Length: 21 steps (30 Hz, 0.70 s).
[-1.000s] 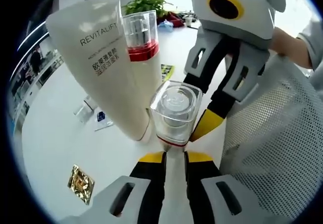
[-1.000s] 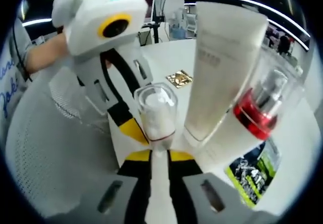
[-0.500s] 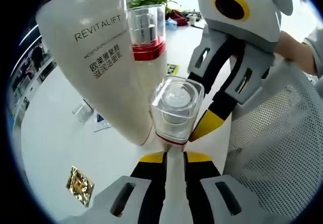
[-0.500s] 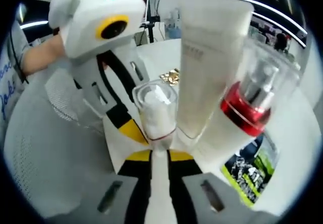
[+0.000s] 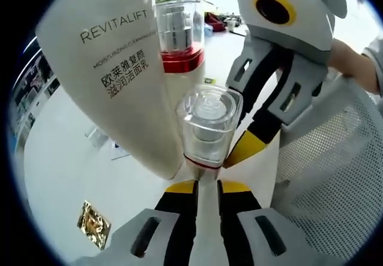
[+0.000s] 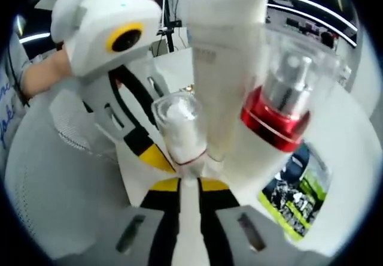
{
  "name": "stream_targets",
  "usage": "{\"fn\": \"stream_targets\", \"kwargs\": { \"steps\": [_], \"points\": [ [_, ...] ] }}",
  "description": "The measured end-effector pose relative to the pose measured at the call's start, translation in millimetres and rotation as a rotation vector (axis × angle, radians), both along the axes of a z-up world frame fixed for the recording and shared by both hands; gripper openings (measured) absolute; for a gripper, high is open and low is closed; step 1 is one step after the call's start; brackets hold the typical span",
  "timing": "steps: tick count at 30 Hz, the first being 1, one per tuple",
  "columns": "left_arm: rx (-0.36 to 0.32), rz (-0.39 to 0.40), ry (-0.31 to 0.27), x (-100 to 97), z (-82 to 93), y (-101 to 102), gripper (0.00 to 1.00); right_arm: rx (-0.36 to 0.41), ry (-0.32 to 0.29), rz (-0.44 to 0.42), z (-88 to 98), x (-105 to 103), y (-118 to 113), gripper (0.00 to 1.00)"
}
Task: Arrange the skincare products in the storage area until every visible bottle or jar stands upright without overlapping.
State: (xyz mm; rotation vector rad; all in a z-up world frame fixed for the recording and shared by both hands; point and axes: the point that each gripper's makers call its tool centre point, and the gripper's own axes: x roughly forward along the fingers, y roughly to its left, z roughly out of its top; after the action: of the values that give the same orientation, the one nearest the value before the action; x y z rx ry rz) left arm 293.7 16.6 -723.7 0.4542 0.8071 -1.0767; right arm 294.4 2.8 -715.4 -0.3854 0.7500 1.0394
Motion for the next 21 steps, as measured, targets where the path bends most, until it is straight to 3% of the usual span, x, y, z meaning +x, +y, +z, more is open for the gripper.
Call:
{"fn": "stream_targets", "kwargs": {
  "steps": [21],
  "points": [
    [-0.016,0.018,0.001,8.2,-1.5,-3.1,0.08,0.010,0.017,-0.039,-3.0,6.0,-4.2,0.09]
  ]
}}
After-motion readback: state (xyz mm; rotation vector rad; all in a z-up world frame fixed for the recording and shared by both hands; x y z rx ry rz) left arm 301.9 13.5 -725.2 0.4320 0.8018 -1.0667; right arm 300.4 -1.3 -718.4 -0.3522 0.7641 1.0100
